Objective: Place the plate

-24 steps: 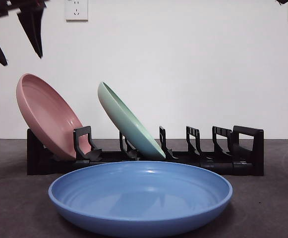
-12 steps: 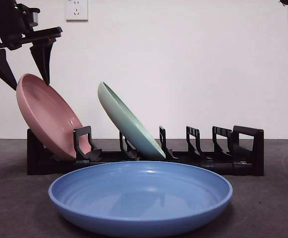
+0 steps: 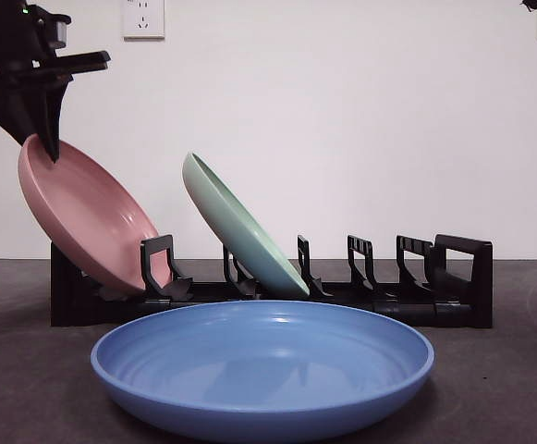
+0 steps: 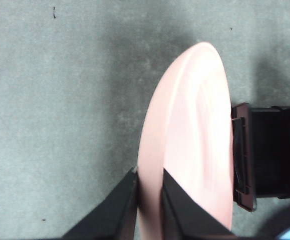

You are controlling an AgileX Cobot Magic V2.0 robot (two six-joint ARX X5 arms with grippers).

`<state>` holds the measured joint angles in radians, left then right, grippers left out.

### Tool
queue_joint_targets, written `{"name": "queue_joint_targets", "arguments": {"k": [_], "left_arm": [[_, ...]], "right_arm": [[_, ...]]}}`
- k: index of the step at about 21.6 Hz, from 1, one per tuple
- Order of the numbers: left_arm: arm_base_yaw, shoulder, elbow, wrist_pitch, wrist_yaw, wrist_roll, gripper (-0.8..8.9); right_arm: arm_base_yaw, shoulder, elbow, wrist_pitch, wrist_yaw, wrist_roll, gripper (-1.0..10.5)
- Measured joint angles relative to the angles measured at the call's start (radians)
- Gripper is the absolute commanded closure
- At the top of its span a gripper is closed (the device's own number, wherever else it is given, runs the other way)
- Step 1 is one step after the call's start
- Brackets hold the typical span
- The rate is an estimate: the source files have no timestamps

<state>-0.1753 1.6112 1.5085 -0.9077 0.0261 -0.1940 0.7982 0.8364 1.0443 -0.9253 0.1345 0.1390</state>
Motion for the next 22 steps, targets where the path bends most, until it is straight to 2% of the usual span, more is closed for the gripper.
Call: {"name": "queue_joint_targets", "arguments": {"k": [6, 12, 22], "left_arm": [[0.000, 0.002, 0.175, -0.125, -0.112, 0.024, 7.98], [0.026, -0.002, 0.313, -0.299, -0.182, 0.048, 7.98], [0.092, -0.091, 0.312, -0.428, -0.180, 0.084, 7.98]], "right_arm": [[0.000, 0.000, 0.000, -0.002, 0.000, 0.000, 5.8], [0.000, 0.000, 0.000, -0.002, 0.000, 0.000, 5.8], [0.000, 0.000, 0.000, -0.002, 0.000, -0.001, 5.8]]}}
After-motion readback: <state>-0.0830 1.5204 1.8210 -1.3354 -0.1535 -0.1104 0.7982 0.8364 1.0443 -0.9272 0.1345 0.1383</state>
